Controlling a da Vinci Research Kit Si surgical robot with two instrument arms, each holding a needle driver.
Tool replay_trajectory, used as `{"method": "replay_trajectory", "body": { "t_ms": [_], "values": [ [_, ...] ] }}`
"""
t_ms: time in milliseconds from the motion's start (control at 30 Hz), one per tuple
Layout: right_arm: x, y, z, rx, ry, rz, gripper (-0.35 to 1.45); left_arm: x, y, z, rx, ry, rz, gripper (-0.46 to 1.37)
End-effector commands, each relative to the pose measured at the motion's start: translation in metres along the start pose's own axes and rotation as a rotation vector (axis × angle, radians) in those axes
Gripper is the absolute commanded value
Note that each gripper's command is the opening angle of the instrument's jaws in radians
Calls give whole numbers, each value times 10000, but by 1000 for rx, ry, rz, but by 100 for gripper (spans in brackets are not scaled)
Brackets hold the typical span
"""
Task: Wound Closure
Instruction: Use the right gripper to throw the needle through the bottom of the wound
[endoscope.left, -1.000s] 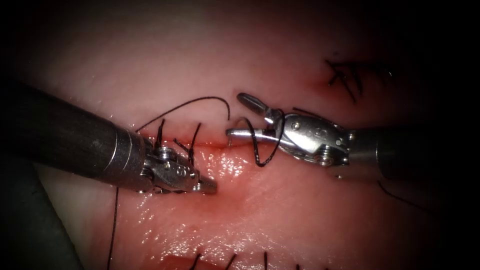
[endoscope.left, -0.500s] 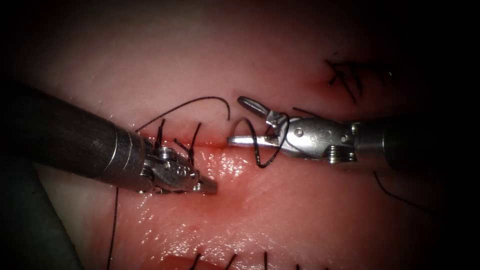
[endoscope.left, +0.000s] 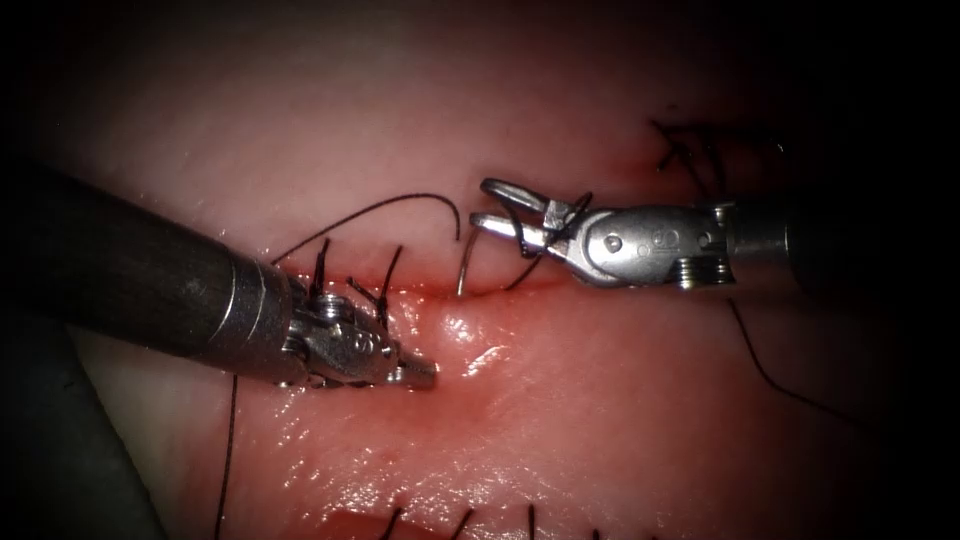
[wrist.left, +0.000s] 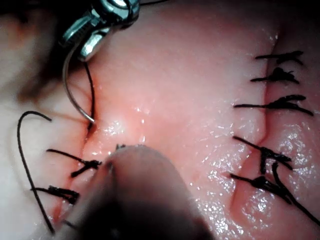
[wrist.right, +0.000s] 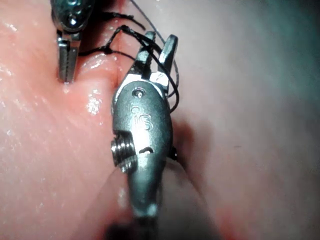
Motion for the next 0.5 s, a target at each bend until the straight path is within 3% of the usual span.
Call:
{"method": "replay_trajectory", "body": {
  "t_ms": [33,233,500],
  "values": [
    [1,-1,0,14,-17,2,-35,0,0,0,-11,0,-1,-35],
    [4,-4,-1,-11,-60,2,-35,3,1,-3,-13,0,-4,-35],
    [6,-20,-1,-19,-103,-177,-35,7,4,-8,-17,-1,-7,-35]
  ]
}}
